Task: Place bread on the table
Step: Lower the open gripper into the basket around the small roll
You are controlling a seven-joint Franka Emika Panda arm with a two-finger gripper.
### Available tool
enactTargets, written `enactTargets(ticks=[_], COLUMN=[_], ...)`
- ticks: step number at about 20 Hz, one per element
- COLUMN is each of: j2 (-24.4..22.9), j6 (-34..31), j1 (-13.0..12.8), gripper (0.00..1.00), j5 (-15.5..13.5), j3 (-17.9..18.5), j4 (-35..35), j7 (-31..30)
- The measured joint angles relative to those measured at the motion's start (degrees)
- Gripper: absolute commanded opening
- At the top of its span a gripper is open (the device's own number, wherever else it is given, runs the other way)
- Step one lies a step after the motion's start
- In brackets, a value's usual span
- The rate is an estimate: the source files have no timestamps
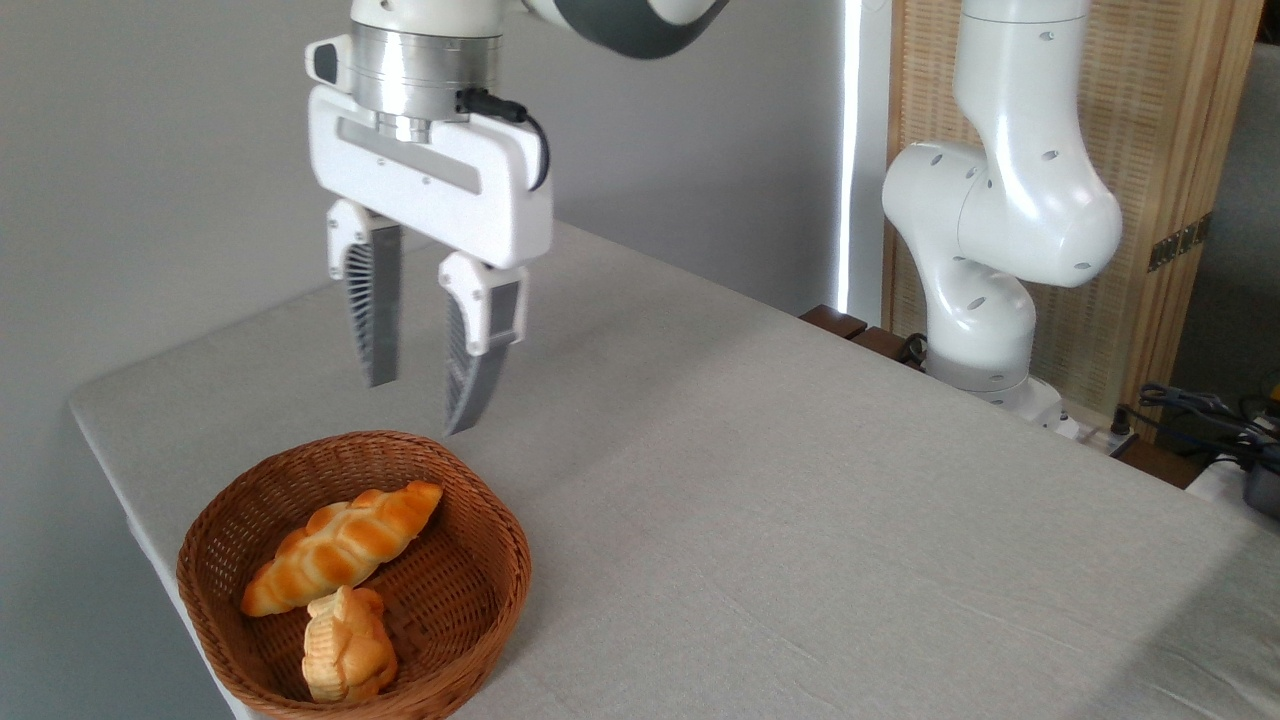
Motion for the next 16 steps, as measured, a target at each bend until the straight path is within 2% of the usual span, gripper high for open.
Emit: enactTargets(ticks=[11, 16], j2=[9.3, 12.7], j6=[18.4, 19.6], j1=[0.3, 0.4], gripper=[1.0, 1.0], j5=[0.1, 3.7], j3=[0.3, 0.3], j4=[-0.1, -0.1], j7=[0.1, 0.2])
